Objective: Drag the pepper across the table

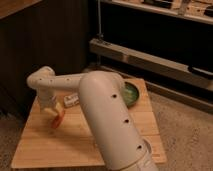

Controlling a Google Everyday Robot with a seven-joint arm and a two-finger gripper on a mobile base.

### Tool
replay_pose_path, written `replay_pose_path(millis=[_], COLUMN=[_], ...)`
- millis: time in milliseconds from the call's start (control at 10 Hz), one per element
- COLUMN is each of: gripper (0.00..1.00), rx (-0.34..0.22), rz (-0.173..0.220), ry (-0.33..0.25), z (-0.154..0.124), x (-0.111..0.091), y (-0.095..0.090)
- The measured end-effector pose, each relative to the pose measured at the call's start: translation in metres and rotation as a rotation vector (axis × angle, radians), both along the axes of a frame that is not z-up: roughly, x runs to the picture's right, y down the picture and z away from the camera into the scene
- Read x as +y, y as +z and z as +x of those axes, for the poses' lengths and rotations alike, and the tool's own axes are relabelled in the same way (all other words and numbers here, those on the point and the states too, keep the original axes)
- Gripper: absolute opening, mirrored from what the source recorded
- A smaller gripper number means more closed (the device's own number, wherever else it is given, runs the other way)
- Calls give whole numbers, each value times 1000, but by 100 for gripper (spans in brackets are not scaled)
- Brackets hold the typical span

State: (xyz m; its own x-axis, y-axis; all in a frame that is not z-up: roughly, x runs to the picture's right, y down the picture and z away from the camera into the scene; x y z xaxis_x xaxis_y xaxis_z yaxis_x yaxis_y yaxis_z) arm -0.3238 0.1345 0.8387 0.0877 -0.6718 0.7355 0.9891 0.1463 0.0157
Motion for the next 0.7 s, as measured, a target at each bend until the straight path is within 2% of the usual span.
replay_pose_path(millis=[300, 700], gripper=[65, 65], rx=[31, 90], rz=[-10, -19], ry=[41, 59], z=[20, 38], x=[3, 16], y=[4, 24])
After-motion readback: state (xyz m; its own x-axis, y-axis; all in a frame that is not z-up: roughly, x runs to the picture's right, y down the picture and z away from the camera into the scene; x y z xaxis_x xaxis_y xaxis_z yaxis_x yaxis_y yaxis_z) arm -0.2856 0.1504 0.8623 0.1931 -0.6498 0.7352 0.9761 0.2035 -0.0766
